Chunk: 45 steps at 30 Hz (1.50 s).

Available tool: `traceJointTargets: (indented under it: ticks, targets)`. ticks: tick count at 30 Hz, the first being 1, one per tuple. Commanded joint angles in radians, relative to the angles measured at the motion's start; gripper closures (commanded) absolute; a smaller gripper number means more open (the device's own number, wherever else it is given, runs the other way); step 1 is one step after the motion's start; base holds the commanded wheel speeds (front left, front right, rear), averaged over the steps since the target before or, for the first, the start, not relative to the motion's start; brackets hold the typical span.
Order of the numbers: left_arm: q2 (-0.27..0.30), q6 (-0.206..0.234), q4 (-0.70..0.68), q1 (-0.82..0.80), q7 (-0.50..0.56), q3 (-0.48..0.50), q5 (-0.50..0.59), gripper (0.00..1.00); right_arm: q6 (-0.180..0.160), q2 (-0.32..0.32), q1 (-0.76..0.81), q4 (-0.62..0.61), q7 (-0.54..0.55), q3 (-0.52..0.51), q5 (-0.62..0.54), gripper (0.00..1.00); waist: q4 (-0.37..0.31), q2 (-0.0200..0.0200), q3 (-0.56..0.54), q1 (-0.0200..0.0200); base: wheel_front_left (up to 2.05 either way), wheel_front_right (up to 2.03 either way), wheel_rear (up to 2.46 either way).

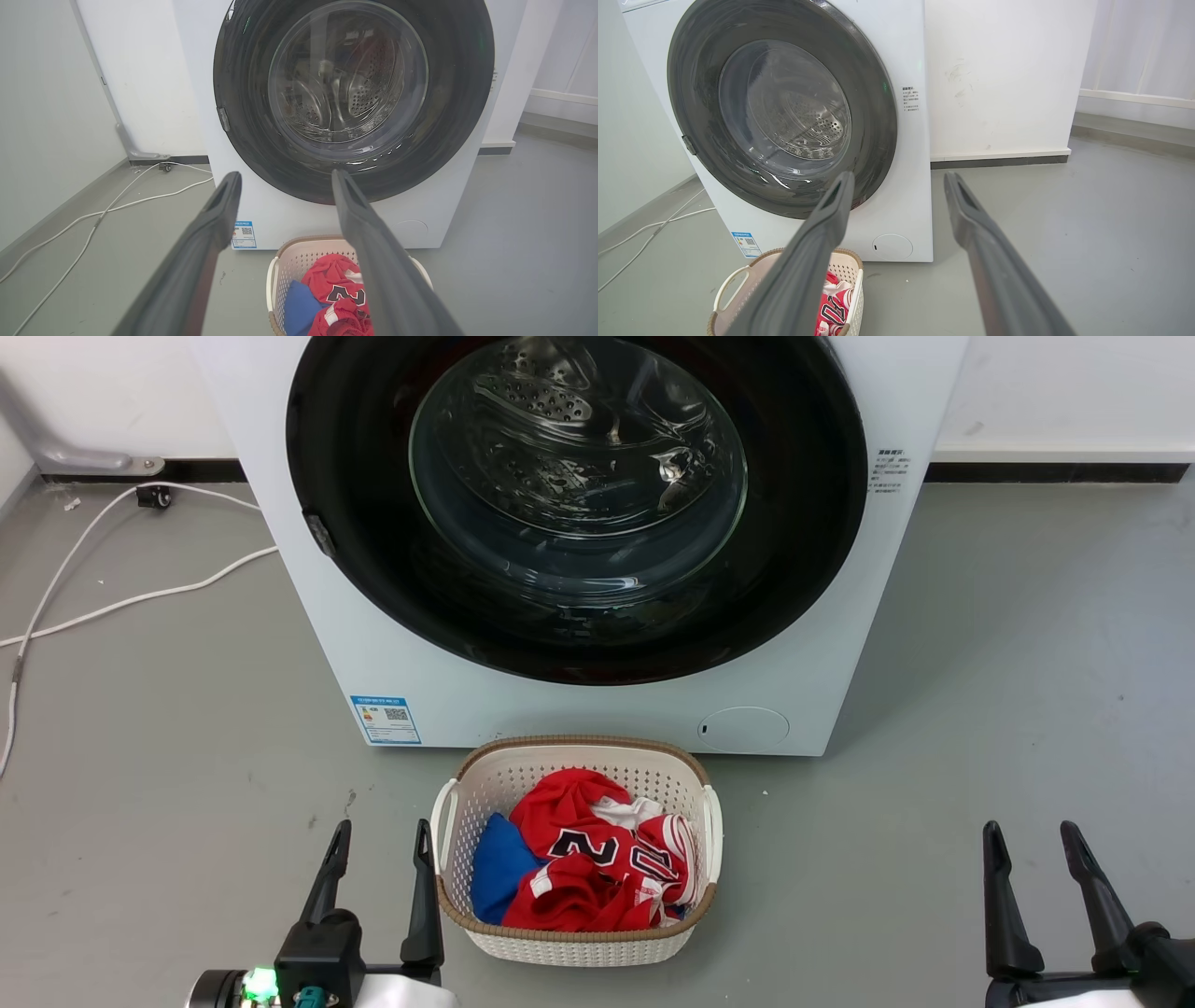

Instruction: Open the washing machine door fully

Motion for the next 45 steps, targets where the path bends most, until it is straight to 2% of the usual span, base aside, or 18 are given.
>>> traceJointTargets:
  ticks: [1, 12, 13, 14, 15, 21, 24, 28, 32, 39, 45]
  targets:
    - [-0.002, -0.001, 0.001, 0.007, -0.003, 0.003, 0.0, 0.0, 0.0, 0.003, -0.002, 0.003, -0.003, -0.001, 0.003, 0.0, 0.0, 0.0, 0.0, 0.0, 0.0, 0.0, 0.0]
    - [-0.003, 0.0, 0.005, 0.009, -0.003, 0.007, 0.003, 0.0, 0.0, 0.003, -0.009, 0.008, -0.002, -0.001, 0.016, 0.0, -0.001, 0.0, 0.0, 0.0, 0.0, 0.0, 0.0]
    - [-0.003, 0.001, 0.005, 0.009, -0.003, 0.007, 0.003, 0.0, 0.0, 0.003, -0.009, 0.008, -0.002, 0.0, 0.015, 0.55, -0.001, 0.0, 0.0, 0.0, 0.0, 0.0, 0.0]
    - [-0.003, 0.002, 0.005, 0.009, -0.003, 0.006, 0.002, 0.0, 0.0, 0.003, -0.009, 0.007, -0.003, 0.0, 0.014, 0.86, -0.001, 0.0, -0.001, 0.0, 0.0, 0.0, 0.0]
    - [-0.003, 0.003, 0.005, 0.01, -0.003, 0.006, 0.001, 0.0, 0.0, 0.003, -0.009, 0.006, -0.002, 0.002, 0.013, 1.0, -0.001, 0.0, -0.001, 0.0, 0.0, 0.0, 0.0]
    - [-0.003, 0.006, 0.008, 0.009, -0.003, 0.005, -0.002, 0.0, 0.0, 0.003, -0.011, 0.003, -0.002, 0.016, 0.013, 1.0, -0.002, 0.0, 0.0, 0.0, 0.0, 0.0, 0.0]
    - [-0.003, 0.004, 0.01, 0.007, -0.003, 0.005, -0.004, 0.0, 0.0, 0.003, -0.014, -0.001, -0.002, 0.043, 0.083, 1.0, -0.003, 0.0, 0.0, 0.0, 0.0, 0.0, 0.0]
    - [-0.003, 0.004, 0.014, 0.008, -0.003, 0.004, -0.006, 0.0, 0.0, 0.002, -0.016, 0.013, -0.003, 0.072, 0.303, 1.0, -0.003, 0.0, -0.001, 0.0, 0.0, 0.0, 0.0]
    - [-0.003, 0.005, 0.016, 0.008, -0.003, 0.003, -0.008, 0.0, 0.0, 0.001, -0.019, 0.024, -0.002, 0.09, 0.629, 1.0, -0.003, 0.0, -0.002, 0.0, 0.0, 0.0, 0.0]
    - [-0.003, 0.003, 0.019, 0.013, -0.003, 0.004, -0.008, 0.0, 0.0, 0.001, -0.02, 0.053, -0.002, 0.199, 1.086, 1.0, -0.004, 0.0, -0.003, 0.0, 0.0, 0.0, 0.0]
    - [-0.003, 0.0, 0.02, 0.014, -0.003, 0.005, -0.01, 0.0, 0.0, 0.001, -0.017, -0.003, 0.019, 0.251, 1.39, 1.0, -0.003, 0.0, -0.003, 0.0, 0.0, 0.0, 0.0]
